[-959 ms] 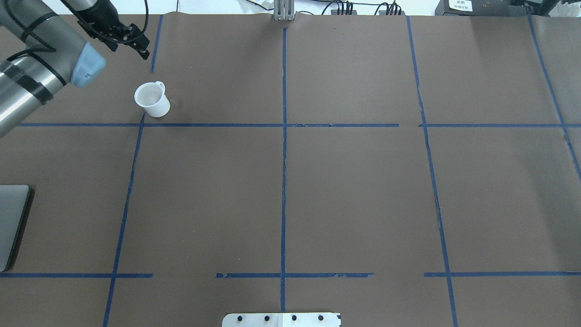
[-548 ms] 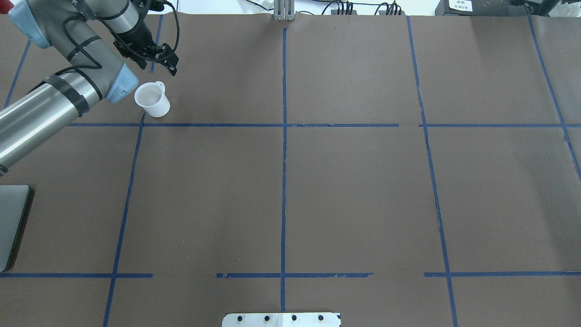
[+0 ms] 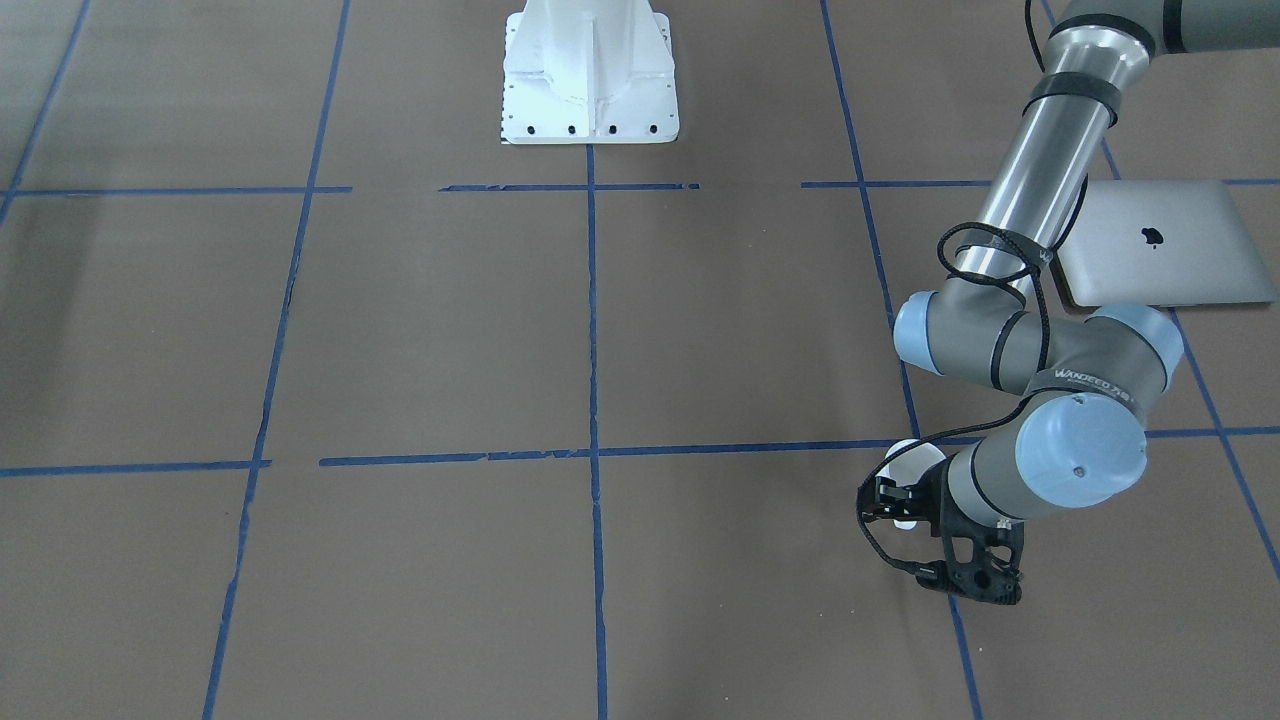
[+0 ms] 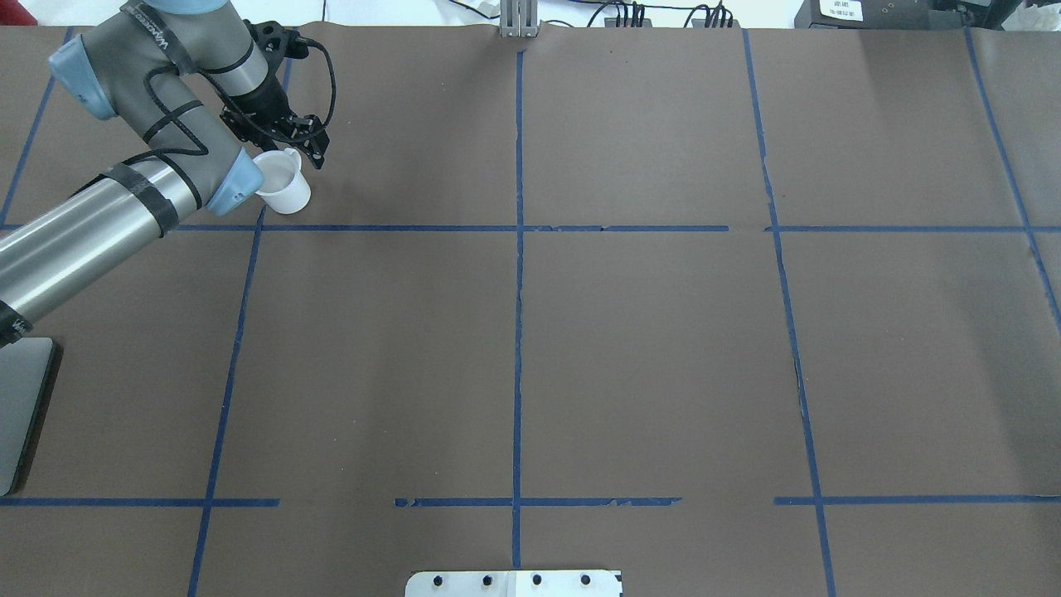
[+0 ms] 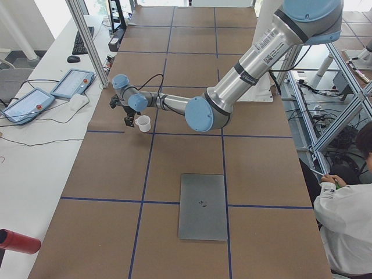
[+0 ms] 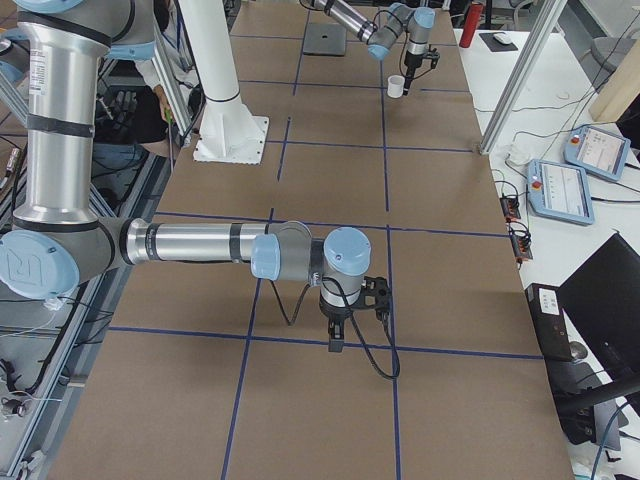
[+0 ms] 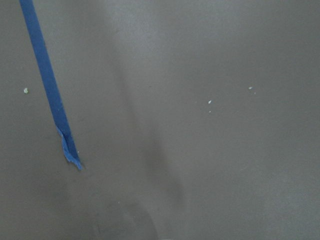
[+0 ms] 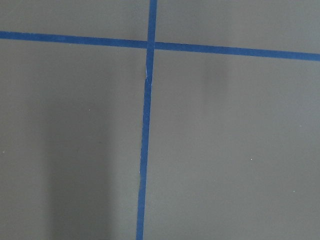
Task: Place cup on laptop
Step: 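Close the left gripper on the white mug and lift it, then carry the mug with the left gripper toward the silver laptop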
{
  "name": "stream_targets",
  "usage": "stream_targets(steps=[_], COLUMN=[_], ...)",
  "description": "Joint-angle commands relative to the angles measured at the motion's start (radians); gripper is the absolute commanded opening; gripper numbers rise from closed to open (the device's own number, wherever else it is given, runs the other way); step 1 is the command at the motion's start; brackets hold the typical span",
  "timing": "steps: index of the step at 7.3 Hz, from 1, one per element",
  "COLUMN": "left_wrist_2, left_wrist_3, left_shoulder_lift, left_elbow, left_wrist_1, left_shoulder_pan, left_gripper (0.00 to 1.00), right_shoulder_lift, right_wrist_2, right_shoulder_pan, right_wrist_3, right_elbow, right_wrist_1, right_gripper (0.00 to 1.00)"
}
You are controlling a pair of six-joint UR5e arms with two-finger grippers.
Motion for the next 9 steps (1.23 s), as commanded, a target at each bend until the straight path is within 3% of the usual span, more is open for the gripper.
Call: stream_targets(steps=[1,3,5,7,9], left_wrist_2=[-0.003,-0.006,-0.09,-0.094,-0.094], left_wrist_3=[-0.004,-0.004,0.002,0.02,0.265], left_shoulder_lift=[-0.004,-0.006,0.005,0.171,0.321], left_elbow=[0.001,-0.007,-0.09,-0.34,-0.54], left_wrist_1=[0.011,0.026,0.168,0.282,0.446], left_shoulder_pan=[0.0,-0.02,-0.133,-0.239,-0.325], left_gripper=[0.0,0.0,0.0,0.0,0.0], right_shoulder_lift=[0.0,0.0,0.0,0.0,0.0], right_wrist_2=[0.0,0.0,0.0,0.0,0.0], right_shoulder_pan=[0.0,0.0,0.0,0.0,0.0], right_wrist_3=[0.0,0.0,0.0,0.0,0.0], right_elbow=[0.0,0.0,0.0,0.0,0.0], right_wrist_1=[0.0,0.0,0.0,0.0,0.0], right_gripper=[1.0,1.0,1.0,1.0,1.0])
